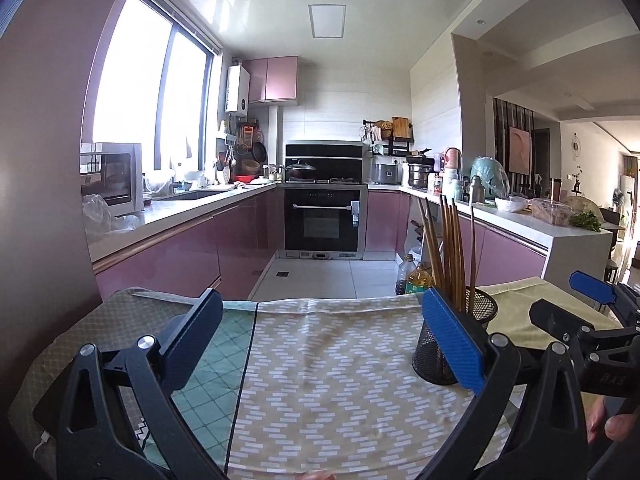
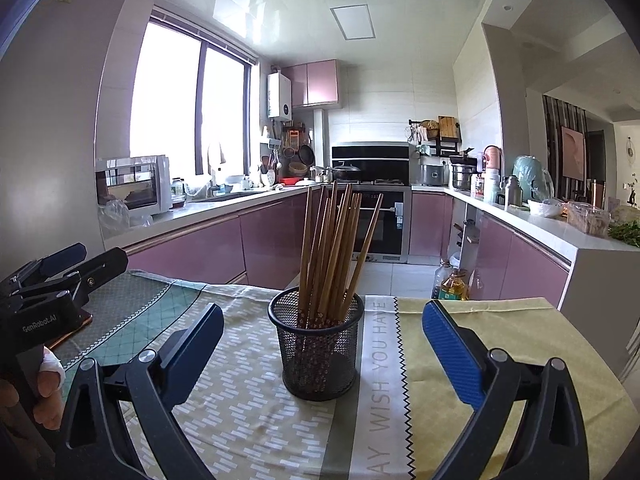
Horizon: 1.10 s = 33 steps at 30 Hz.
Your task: Organize utensils
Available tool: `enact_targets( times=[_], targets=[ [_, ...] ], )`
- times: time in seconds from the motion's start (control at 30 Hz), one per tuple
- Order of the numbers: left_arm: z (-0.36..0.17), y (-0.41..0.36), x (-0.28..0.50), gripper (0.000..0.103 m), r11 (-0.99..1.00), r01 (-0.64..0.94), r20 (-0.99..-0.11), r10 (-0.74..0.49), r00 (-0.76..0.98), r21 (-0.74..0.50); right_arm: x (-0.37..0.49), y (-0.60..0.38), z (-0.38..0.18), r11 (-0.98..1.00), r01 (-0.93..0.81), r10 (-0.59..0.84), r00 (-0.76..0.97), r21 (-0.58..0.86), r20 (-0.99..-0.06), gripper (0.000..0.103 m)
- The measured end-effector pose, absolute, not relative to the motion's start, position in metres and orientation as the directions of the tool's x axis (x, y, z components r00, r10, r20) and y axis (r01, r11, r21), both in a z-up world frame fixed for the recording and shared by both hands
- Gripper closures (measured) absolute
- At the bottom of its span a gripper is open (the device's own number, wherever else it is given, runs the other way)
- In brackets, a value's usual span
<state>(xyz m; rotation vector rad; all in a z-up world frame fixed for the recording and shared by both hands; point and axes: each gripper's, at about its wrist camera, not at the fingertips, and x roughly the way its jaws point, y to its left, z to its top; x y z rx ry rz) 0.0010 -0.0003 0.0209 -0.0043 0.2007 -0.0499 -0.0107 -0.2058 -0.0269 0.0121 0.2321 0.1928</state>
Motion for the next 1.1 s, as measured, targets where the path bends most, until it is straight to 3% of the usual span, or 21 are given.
enact_targets(
  times=[1.1],
  targets=[
    [0.0176, -0.001, -0.0038, 0.005, 0.999, 0.04, -0.21, -0.039, 0.977, 0.003, -0.0182, -0.2083, -0.021, 0.981, -0.19, 0.195, 0.957, 0.044, -0.213, 0.007]
  ],
)
